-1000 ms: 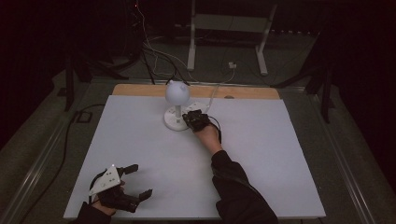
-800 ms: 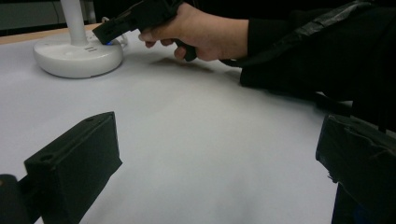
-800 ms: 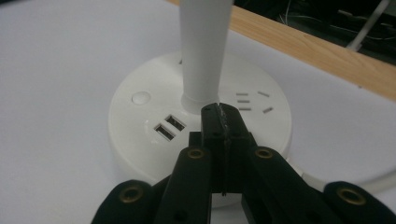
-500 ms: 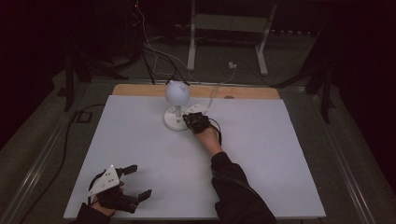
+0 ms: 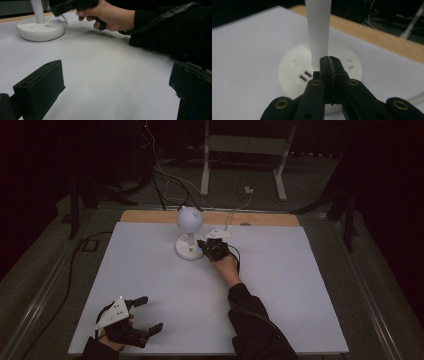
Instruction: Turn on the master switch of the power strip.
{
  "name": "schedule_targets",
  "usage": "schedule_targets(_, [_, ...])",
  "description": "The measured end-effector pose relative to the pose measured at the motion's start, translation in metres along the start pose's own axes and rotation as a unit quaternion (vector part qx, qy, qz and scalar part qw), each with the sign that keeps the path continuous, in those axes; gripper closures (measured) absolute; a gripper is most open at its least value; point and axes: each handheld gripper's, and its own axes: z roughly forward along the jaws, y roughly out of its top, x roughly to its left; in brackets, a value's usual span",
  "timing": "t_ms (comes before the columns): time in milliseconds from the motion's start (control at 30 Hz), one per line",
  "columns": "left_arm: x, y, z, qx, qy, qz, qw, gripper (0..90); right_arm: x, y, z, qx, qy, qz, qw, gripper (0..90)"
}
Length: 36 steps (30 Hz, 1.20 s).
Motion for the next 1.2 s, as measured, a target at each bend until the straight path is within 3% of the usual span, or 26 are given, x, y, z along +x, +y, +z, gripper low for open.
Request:
schedule_targets(100, [-0.001,0.000,0.000,0.002,-0.001,0.003,1.0000,0.2,-0.001,0.007,-0.008,-0.013,0.002,0.000,0.9999,86.3])
schedule_targets(167, [-0.001,0.000,0.001,0.002,-0.001,0.003,1.0000,0.2,-0.002,0.010,-0.013,-0.015,0.006,0.006,0.9999,70.8])
schedule_targets(200, [-0.001,0.000,0.001,0.002,-0.001,0.003,1.0000,0.2,-0.002,0.010,-0.013,-0.015,0.006,0.006,0.9999,70.8])
schedule_targets(267, [-0.001,0.000,0.001,0.001,0.000,0.003,1.0000,0.2,0.000,0.012,-0.016,-0.012,0.008,0.001,0.9999,60.9])
schedule_targets(367, [-0.001,0.000,0.001,0.002,0.000,0.004,1.0000,0.2,0.003,0.016,-0.022,-0.009,0.021,0.004,0.9997,38.4])
schedule_targets(400, [-0.001,0.000,0.001,0.002,0.001,0.004,1.0000,0.2,0.003,0.016,-0.022,-0.009,0.021,0.004,0.9997,38.4])
schedule_targets(467, [-0.001,0.000,0.001,0.002,-0.001,0.004,1.0000,0.2,0.006,0.017,-0.024,-0.002,0.031,0.003,0.9995,28.2])
schedule_targets(567, [-0.001,0.001,0.002,0.002,-0.002,0.006,1.0000,0.2,0.009,0.018,-0.028,0.002,0.040,0.008,0.9992,19.8])
schedule_targets(700, [-0.002,0.001,0.002,0.002,-0.002,0.008,1.0000,0.2,0.014,0.020,-0.032,0.010,0.058,-0.003,0.9983,5.6])
schedule_targets(800, [-0.002,0.001,0.002,0.002,-0.003,0.008,1.0000,0.2,0.017,0.019,-0.036,0.018,0.069,-0.001,0.9975,0.0])
schedule_targets(867, [-0.002,0.001,0.002,0.000,-0.003,0.007,1.0000,0.2,0.018,0.018,-0.039,0.019,0.076,0.005,0.9969,0.0])
schedule_targets(1000, [-0.003,0.002,0.003,0.002,-0.004,0.010,0.9999,0.2,0.019,0.016,-0.049,0.025,0.081,-0.008,0.9963,0.0])
schedule_targets(1200, [-0.002,0.001,0.005,0.005,-0.004,0.011,0.9999,0.2,0.017,0.011,-0.071,0.017,0.089,-0.009,0.9958,0.0])
